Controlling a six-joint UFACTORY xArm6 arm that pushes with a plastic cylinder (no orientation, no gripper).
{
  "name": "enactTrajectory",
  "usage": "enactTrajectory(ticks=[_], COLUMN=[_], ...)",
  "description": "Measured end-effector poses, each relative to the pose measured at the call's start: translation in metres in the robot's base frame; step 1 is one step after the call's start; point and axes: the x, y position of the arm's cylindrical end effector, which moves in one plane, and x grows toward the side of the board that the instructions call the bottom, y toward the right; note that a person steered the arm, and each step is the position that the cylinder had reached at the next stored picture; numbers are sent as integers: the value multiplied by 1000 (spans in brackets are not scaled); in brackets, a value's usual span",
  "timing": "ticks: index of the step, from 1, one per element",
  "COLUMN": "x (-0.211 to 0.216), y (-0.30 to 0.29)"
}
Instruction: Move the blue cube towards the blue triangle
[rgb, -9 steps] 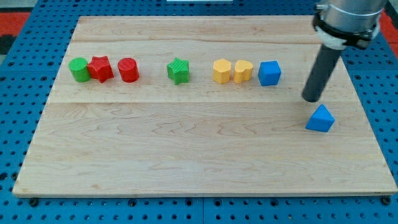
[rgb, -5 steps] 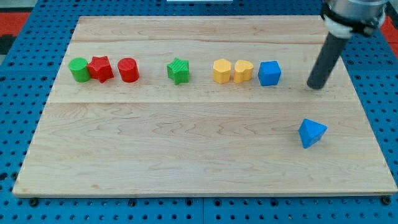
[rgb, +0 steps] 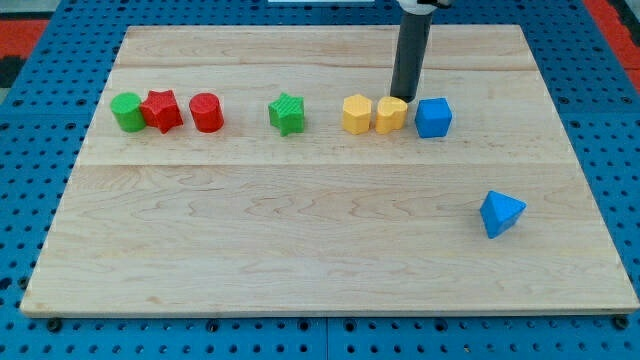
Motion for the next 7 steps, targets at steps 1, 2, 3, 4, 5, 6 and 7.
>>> enactTrajectory(ticks=[1,2,3,4,5,6,7], x=[3,35,57,80,52,4,34], y=[16,28,63,91,83,71,62])
